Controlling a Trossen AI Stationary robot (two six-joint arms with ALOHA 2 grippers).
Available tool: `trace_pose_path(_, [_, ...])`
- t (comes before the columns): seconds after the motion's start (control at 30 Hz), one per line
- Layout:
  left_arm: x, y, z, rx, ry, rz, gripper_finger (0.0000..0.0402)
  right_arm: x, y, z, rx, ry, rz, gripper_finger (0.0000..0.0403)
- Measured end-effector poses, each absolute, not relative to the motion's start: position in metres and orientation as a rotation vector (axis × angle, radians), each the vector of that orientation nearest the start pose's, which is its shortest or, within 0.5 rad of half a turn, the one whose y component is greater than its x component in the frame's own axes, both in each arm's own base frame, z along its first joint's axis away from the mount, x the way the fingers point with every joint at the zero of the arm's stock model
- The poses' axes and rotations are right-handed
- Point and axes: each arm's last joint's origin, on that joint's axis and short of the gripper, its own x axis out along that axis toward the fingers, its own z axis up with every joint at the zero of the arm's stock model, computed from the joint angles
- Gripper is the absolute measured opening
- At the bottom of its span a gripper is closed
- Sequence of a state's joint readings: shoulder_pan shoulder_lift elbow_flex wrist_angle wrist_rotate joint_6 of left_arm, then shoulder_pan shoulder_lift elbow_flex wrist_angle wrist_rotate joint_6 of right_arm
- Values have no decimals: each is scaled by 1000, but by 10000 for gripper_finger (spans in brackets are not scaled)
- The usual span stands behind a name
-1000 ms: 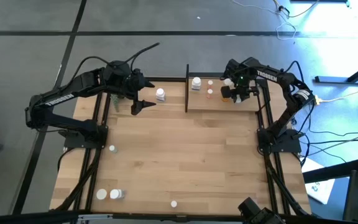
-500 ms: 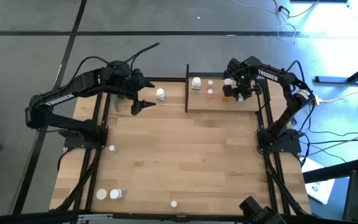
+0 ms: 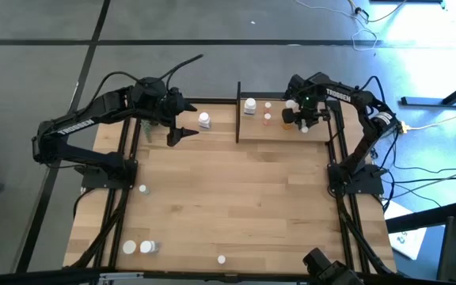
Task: Pick and place medicine bottles onto shelf by color
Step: Put the right blue pill bottle on the shelf aligned with the other blue pill bottle
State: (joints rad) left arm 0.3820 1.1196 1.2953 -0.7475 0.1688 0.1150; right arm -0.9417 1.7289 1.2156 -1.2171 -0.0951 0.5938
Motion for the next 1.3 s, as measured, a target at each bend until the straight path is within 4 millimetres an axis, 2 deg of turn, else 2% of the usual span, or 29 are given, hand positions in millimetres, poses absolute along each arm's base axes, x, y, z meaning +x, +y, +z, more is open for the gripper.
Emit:
trace_pose_path(0.43, [203,76,391,-44,562,175,387,169,-227,202,1338,1439,-1067,132])
trace_pose_path(0.67, [203,76,391,-45,562,176,387,168,-216,206,1489,1506,-839,132])
trace_pose_path(0.87, [203,76,391,-45,562,175,387,163,-202,212,1547,1659,-805,132])
trace_pose_path(1.13, [203,76,391,-45,562,175,387,185,-176,218,1403,1739,-696,132])
trace_pose_path(1.3, [203,76,391,-45,563,175,387,200,-148,231,1283,1755,-682,132])
